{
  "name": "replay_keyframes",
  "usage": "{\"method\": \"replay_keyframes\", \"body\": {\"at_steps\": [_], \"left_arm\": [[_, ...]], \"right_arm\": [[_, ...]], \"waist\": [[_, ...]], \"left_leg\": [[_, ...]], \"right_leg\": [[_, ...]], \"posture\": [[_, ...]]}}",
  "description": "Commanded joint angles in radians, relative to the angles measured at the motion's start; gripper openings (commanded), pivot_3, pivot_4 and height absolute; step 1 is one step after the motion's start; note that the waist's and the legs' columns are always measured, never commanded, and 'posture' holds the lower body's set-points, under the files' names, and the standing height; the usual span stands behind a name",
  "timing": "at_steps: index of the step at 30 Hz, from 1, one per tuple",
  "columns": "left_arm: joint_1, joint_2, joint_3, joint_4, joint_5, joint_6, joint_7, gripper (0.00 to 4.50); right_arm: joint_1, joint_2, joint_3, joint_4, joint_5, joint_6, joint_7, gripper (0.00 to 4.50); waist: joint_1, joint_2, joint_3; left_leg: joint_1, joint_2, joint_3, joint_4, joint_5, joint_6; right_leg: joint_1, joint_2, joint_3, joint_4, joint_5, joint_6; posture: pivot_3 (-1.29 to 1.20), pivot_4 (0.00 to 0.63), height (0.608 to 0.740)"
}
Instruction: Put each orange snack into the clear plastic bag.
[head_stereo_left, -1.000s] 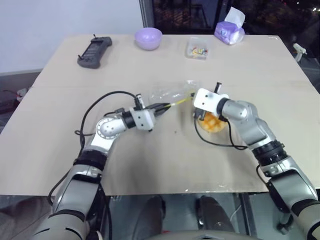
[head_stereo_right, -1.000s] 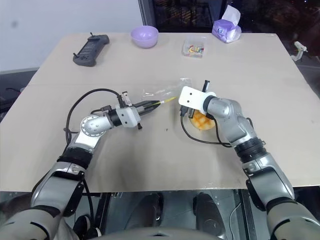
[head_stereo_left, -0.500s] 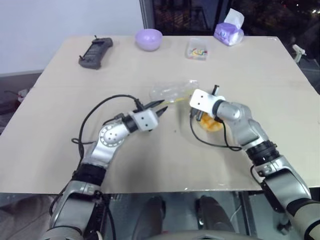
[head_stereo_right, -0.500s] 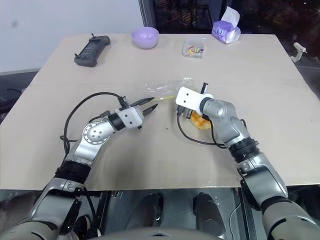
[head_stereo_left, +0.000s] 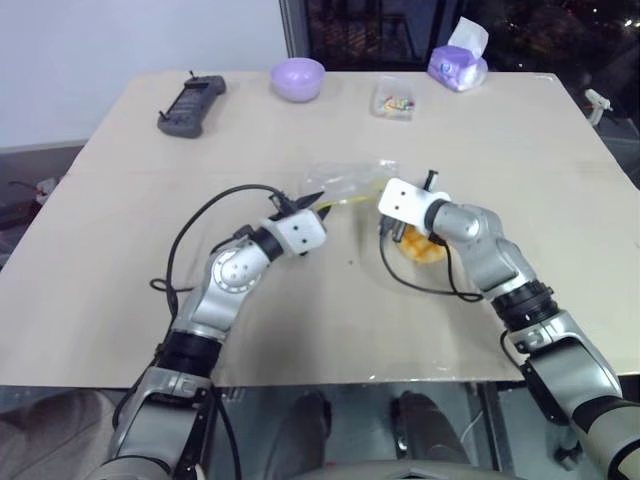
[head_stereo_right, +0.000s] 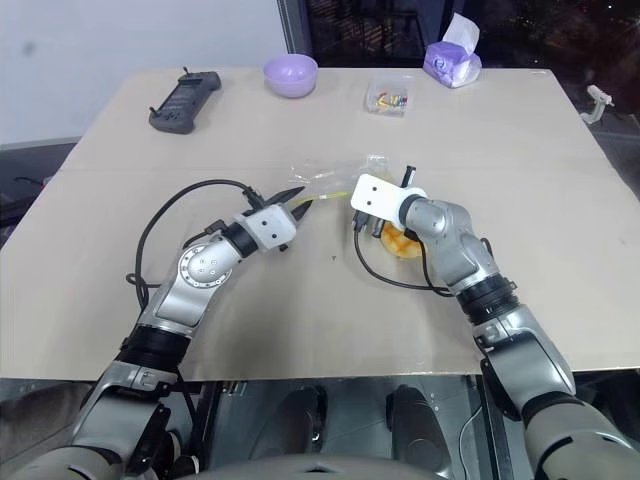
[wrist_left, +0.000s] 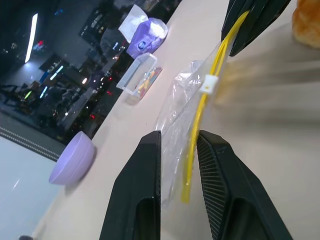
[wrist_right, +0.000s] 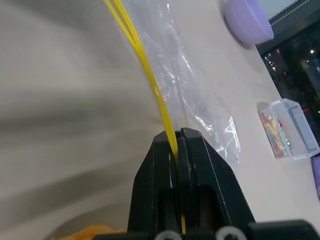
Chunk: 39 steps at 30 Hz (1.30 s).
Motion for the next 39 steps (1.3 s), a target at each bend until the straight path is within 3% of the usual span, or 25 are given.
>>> {"method": "replay_keyframes", "body": {"at_steps": [1, 4, 20, 23, 28, 32, 37, 39], "left_arm": [[-0.014, 0.000, 0.001, -0.012, -0.020, 0.003, -0.012, 0.92], [-0.022, -0.003, 0.000, -0.006, -0.030, -0.003, -0.017, 0.03], [-0.032, -0.003, -0.021, 0.037, -0.024, -0.034, -0.023, 0.03], [-0.033, 0.000, -0.020, 0.049, -0.025, -0.047, -0.026, 0.00], [-0.044, 0.004, -0.021, 0.076, -0.024, -0.073, -0.030, 0.00], [-0.047, 0.007, -0.022, 0.089, -0.022, -0.088, -0.028, 0.00], [-0.059, 0.015, -0.022, 0.101, -0.020, -0.103, -0.029, 0.00], [-0.063, 0.016, -0.024, 0.109, -0.019, -0.109, -0.030, 0.00]], "right_arm": [[-0.017, -0.004, -0.003, -0.040, 0.000, -0.006, -0.003, 0.00], [-0.016, -0.001, -0.003, -0.044, 0.000, -0.006, -0.006, 0.00], [0.021, -0.020, -0.060, -0.111, 0.073, 0.018, 0.015, 0.00], [0.026, -0.031, -0.051, -0.124, 0.072, 0.026, 0.027, 0.97], [0.036, -0.045, -0.034, -0.137, 0.081, 0.037, 0.057, 3.21], [0.045, -0.056, -0.032, -0.156, 0.087, 0.027, 0.075, 3.21], [0.064, -0.029, -0.118, -0.270, 0.238, 0.104, 0.136, 3.21], [0.067, -0.004, -0.138, -0.310, 0.294, 0.145, 0.142, 2.71]], "waist": [[0.000, 0.000, 0.000], [0.000, 0.000, 0.000], [0.001, 0.000, 0.000], [0.001, 0.000, 0.000], [0.000, 0.000, 0.000], [0.001, 0.000, 0.000], [0.001, 0.000, 0.000], [0.000, 0.000, 0.000]], "left_leg": [[0.000, 0.000, 0.000, 0.000, 0.000, 0.000], [0.000, 0.000, 0.000, 0.000, 0.000, 0.000], [0.000, 0.000, 0.000, 0.000, 0.000, 0.000], [0.000, 0.000, 0.000, 0.000, 0.000, 0.000], [0.000, 0.000, 0.000, 0.000, 0.000, 0.000], [0.000, 0.000, 0.000, 0.000, 0.000, 0.000], [0.000, 0.000, 0.000, 0.000, 0.000, 0.000], [0.000, 0.000, 0.000, 0.000, 0.000, 0.000]], "right_leg": [[0.000, 0.000, 0.000, 0.000, 0.000, 0.000], [0.000, 0.000, 0.000, 0.000, 0.000, 0.000], [0.000, 0.000, 0.000, 0.000, 0.000, 0.000], [0.000, 0.000, 0.000, 0.000, 0.000, 0.000], [0.000, 0.000, 0.000, 0.000, 0.000, 0.000], [0.000, 0.000, 0.000, 0.000, 0.000, 0.000], [0.000, 0.000, 0.000, 0.000, 0.000, 0.000], [0.000, 0.000, 0.000, 0.000, 0.000, 0.000]], "posture": [[0.00, 0.150, 0.740], [0.00, 0.150, 0.740], [0.00, 0.150, 0.740], [0.00, 0.150, 0.740], [0.00, 0.150, 0.740], [0.00, 0.150, 0.740], [0.00, 0.150, 0.740], [0.00, 0.150, 0.740]]}}
